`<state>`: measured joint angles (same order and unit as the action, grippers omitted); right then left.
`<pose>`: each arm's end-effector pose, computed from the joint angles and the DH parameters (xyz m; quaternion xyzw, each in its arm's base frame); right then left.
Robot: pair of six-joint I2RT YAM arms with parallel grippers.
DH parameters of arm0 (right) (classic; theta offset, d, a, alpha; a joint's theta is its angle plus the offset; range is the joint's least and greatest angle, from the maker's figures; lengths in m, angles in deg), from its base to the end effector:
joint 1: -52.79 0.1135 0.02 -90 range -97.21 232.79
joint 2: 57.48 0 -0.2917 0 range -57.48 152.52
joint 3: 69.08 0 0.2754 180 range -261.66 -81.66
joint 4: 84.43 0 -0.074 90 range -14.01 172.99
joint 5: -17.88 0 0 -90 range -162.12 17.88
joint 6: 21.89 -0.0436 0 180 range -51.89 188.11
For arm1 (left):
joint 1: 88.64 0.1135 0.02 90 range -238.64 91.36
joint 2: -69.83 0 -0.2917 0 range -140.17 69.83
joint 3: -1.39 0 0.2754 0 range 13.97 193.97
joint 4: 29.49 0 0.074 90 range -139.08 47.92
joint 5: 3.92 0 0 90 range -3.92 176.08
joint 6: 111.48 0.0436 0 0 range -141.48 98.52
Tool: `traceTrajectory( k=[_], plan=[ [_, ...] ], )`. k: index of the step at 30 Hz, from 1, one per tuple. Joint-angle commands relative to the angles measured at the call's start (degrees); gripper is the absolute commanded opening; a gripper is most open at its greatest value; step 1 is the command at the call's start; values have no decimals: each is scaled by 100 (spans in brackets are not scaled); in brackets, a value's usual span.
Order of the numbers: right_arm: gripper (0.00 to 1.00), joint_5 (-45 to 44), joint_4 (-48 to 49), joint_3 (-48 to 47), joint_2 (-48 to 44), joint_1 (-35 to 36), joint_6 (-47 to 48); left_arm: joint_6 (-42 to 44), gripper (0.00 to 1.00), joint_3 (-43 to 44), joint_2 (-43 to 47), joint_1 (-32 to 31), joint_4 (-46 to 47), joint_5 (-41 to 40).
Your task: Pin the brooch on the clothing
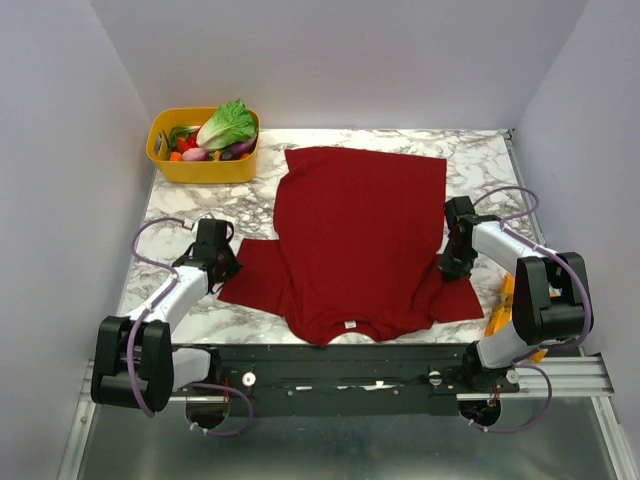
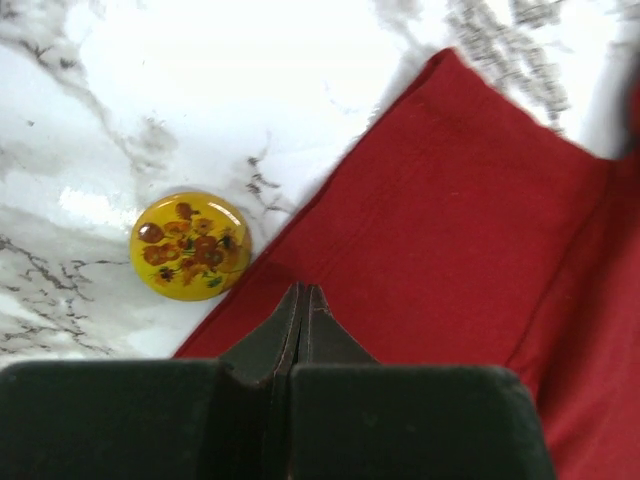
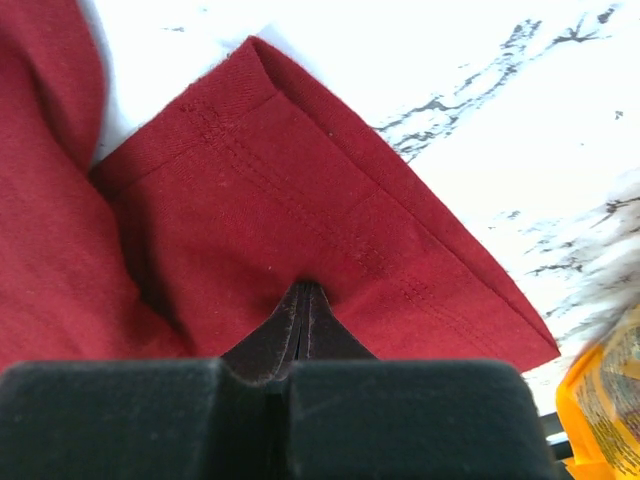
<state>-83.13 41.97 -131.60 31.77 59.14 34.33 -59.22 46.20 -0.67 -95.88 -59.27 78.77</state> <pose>0.2810 0.0229 0.1662 0.2430 0.9616 -0.0610 0.1116 0.2361 -0.0244 0.1725 -0.2689 0.9145 -0.0571 0.2969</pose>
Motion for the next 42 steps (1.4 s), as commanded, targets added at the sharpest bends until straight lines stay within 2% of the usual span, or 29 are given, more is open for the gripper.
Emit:
traceTrajectory(
  k=[1,5,11,16,21,28,34,38,42],
  plan=[
    [0,-385,-363,27,154,-37,-146,108,0,90,396,-14,339,484],
    [0,-367,-390,36,189,-107,-164,222,0,301,178,-259,550,582],
    [0,-349,-372,-16,312,-380,-102,398,0,758,-929,-672,743,722],
    [0,-420,-416,-113,286,-564,-50,495,0,873,-1448,-778,875,889],
    [1,-464,-407,-157,242,-617,-58,460,0,873,-1800,-778,656,627],
    [2,-648,-434,-245,-162,-617,-41,205,0,566,-1388,-559,225,213],
    [4,-675,-328,-245,-654,-609,3,-76,0,346,-1080,-497,-56,160],
    [4,-587,-241,-210,-734,-609,64,-216,0,179,-878,-488,-144,160],
    [4,-210,31,-105,-918,-609,414,-278,0,152,-501,-480,-311,-173]
  ],
)
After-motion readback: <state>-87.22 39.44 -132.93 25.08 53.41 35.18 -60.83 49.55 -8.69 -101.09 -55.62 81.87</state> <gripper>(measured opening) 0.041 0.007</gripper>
